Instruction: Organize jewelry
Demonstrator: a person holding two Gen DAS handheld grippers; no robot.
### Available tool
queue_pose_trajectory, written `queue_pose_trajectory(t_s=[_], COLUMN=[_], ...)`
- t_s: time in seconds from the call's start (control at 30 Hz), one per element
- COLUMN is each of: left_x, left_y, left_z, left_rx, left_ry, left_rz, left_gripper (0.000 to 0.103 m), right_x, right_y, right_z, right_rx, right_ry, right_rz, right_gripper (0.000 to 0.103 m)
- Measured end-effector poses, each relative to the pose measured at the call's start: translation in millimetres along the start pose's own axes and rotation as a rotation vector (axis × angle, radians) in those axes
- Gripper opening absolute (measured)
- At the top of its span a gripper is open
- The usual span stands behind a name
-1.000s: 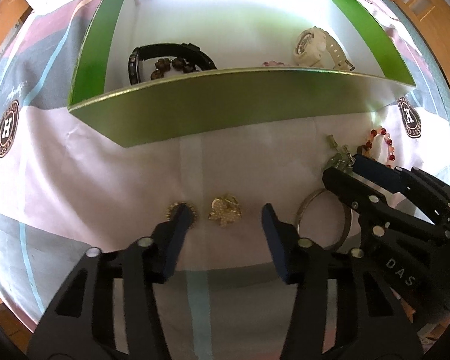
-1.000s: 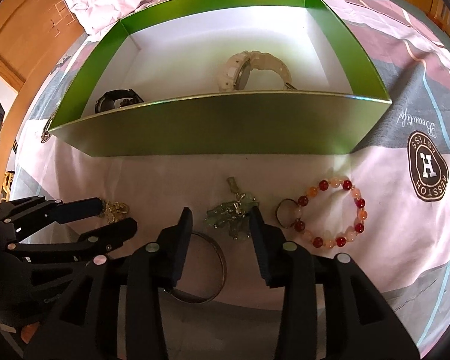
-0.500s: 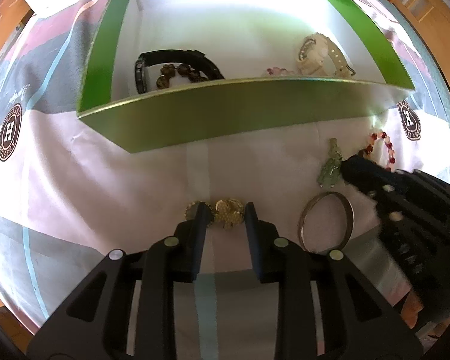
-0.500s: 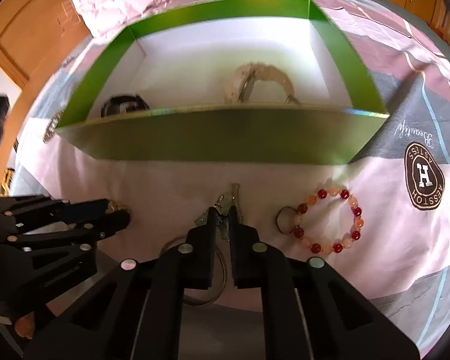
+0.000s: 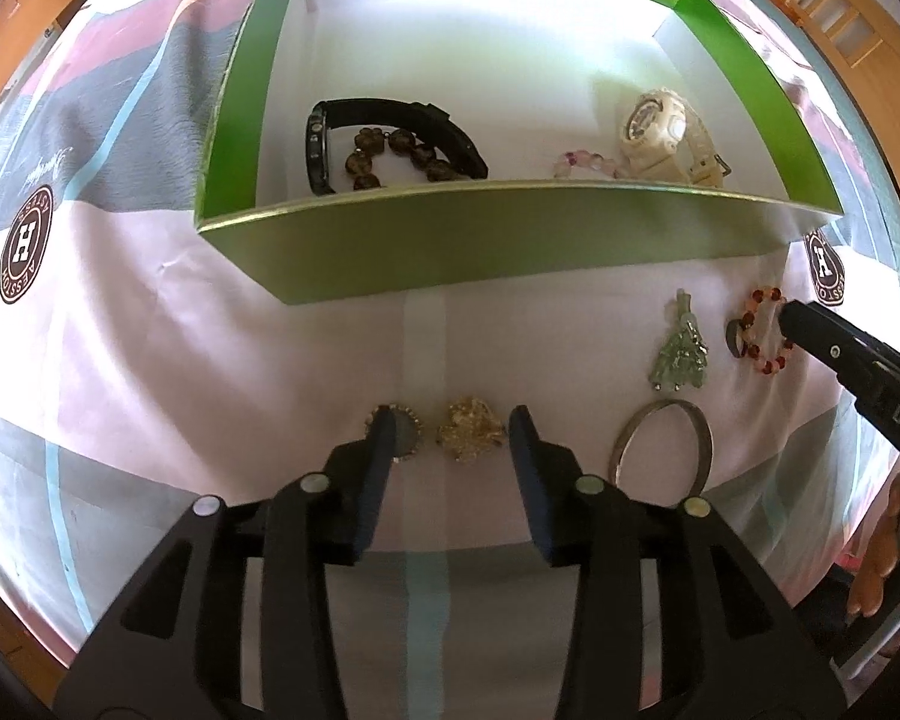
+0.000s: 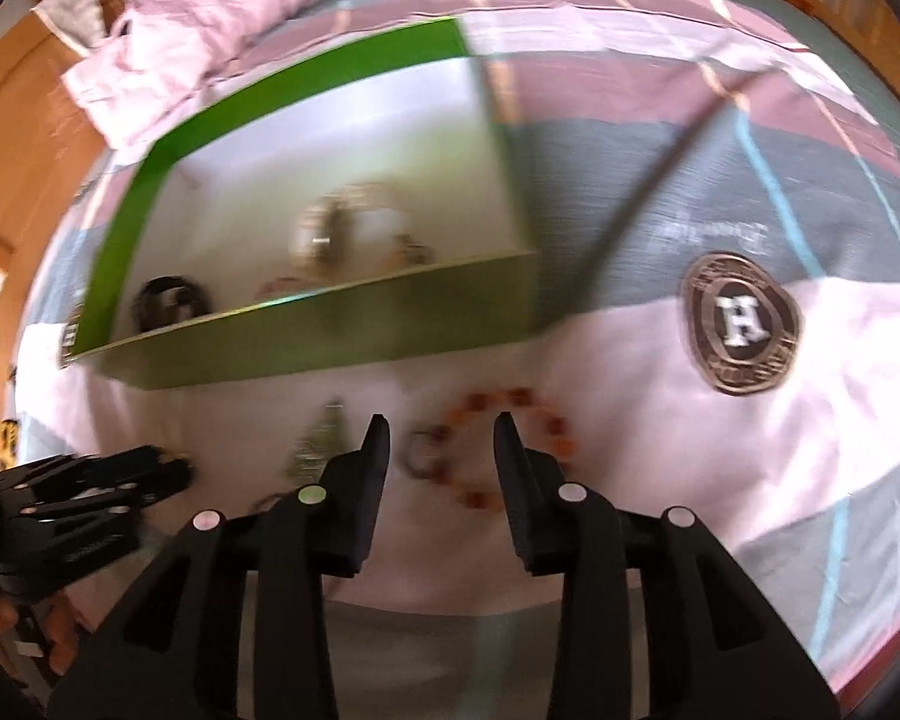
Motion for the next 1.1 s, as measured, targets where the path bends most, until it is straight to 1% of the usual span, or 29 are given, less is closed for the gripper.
queue_pose_trajectory(t_s=[0.07,0.1,0.27,0.37,0.4,0.43,0.47,0.5,0.57,0.6,0.63,0.7,0.8,0.83,0.87,0.9,1.0,1.1], left_x=[-0.2,0.0,0.3,0.0,0.6,0.3,-0.1,-1.4,-2.2,-3.1,-4.0,-4.5,-5.3,-8.8,-12.1,-15.5,-22.3,-23.1], left_y=[-0.9,-1.5,-4.8,-6.2,-6.6,-7.8,-9.8,-12.6,-14.3,-12.9,-11.1,-9.3,-7.9,-6.3,-3.6,3.0,17.3,19.7], left_z=[0.8,0.7,1.9,5.0,4.4,6.2,9.0,11.4,12.3,12.8,13.1,13.2,16.4,21.8,25.1,27.6,31.3,25.3], left_rx=[0.003,0.004,-0.004,0.01,0.014,0.008,-0.015,-0.03,-0.037,-0.044,-0.049,-0.038,-0.036,-0.026,-0.012,0.014,0.042,0.069], left_ry=[0.0,-0.001,-0.009,0.008,0.014,0.022,0.026,0.026,0.02,0.017,0.014,0.017,0.025,0.033,0.042,0.055,0.05,0.033], left_rz=[0.002,0.004,0.008,0.016,0.02,0.026,0.026,0.026,0.025,0.013,0.002,-0.004,-0.007,-0.009,-0.012,-0.027,-0.069,-0.068], left_gripper=[0.04,0.042,0.044,0.049,0.064,0.082,0.085,0.085,0.083,0.077,0.068,0.056,0.053,0.046,0.043,0.042,0.042,0.042], right_x=[3.9,5.6,6.8,8.3,8.5,9.5,10.2,10.2,10.0,10.3,10.0,8.4,8.5,8.6,8.3,8.2,8.3,10.5], right_y=[-4.6,-5.1,-7.5,-10.4,-11.6,-12.4,-12.9,-12.9,-12.7,-11.8,-11.3,-11.9,-11.6,-11.1,-10.8,-10.0,-8.8,-8.6], right_z=[-7.3,-9.9,-25.7,-31.3,-30.3,-30.1,-29.7,-29.4,-29.5,-30.8,-31.1,-29.7,-31.5,-32.5,-33.1,-34.1,-36.2,-38.7], right_rx=[0.025,0.032,0.071,0.071,0.069,0.069,0.07,0.071,0.071,0.072,0.073,0.076,0.081,0.081,0.081,0.081,0.081,0.084], right_ry=[-0.016,-0.023,-0.058,-0.076,-0.079,-0.078,-0.073,-0.071,-0.072,-0.071,-0.071,-0.069,-0.073,-0.075,-0.077,-0.078,-0.076,-0.07], right_rz=[0.023,0.026,0.029,0.044,0.05,0.054,0.057,0.057,0.056,0.053,0.05,0.046,0.047,0.047,0.047,0.046,0.046,0.052], right_gripper=[0.036,0.036,0.036,0.036,0.036,0.036,0.036,0.036,0.036,0.036,0.036,0.036,0.036,0.036,0.036,0.036,0.036,0.036])
Point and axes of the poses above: each gripper's, at about its wrist camera, not at the fingertips, and y roughly against the way its jaws point, z to its left, x to its underside, the point moved 5 cm from there along -y, roughly the way its jaws point, and after that the axes turned 10 degrees about -z, right-handed, at the moved point
